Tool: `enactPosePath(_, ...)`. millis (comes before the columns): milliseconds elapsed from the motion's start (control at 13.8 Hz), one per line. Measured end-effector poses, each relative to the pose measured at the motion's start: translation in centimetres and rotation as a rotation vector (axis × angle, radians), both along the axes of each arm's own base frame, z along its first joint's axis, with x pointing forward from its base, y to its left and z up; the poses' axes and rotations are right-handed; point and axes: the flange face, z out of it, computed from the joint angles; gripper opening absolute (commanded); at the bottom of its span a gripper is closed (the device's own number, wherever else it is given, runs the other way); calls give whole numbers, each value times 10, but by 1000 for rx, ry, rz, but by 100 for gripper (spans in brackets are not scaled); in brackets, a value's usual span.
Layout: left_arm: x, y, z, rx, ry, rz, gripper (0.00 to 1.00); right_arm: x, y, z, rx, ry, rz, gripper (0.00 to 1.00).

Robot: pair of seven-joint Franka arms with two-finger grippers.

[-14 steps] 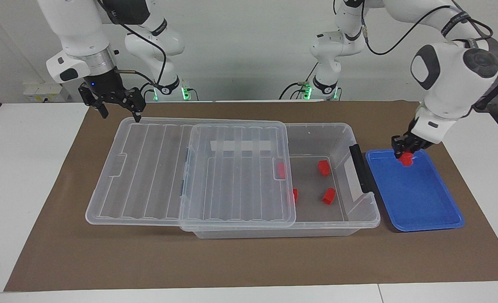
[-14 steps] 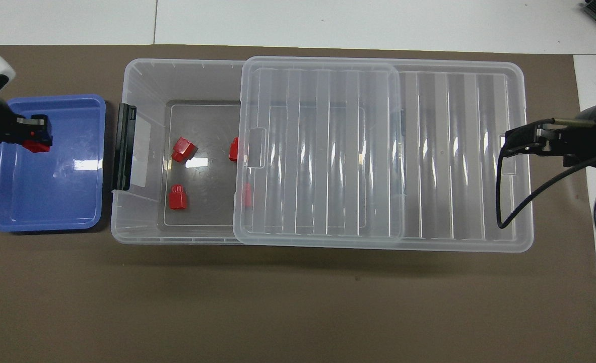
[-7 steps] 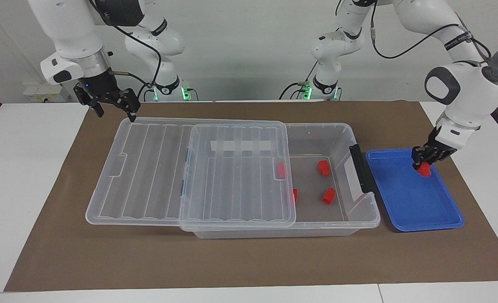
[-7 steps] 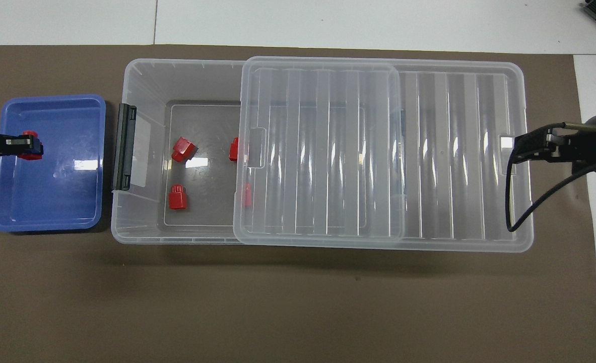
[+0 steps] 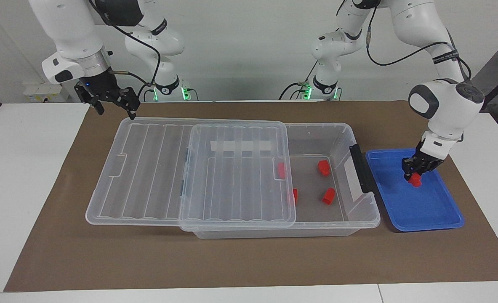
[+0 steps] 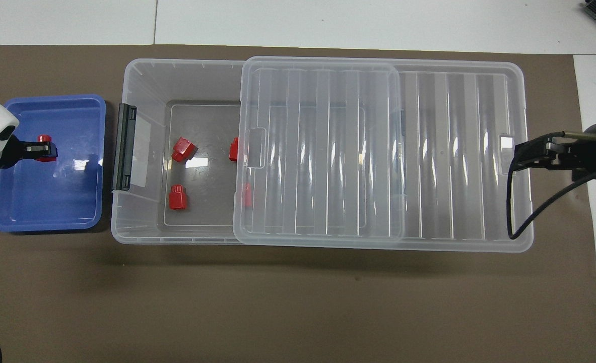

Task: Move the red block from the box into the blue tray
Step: 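Lower the red block into the blue tray and open the left gripper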

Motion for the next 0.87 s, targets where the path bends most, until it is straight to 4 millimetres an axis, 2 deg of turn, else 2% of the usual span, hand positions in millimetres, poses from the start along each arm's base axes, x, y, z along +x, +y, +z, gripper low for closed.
enactPosePath(290,-6,3,-31,-5,25,8,0,0,0,0,0,0,1,100)
enactPosePath(653,-18,1,-54,-9,49,9,0,5,-3,-2,2,-32,-5,99)
enactPosePath(798,-19,1,-57,-8,45,9,0,9,-4,-5,3,-54,-7,96)
enactPosePath(870,-20,1,-58,-8,42,9,0,12,-6,-7,3,-62,-10,87)
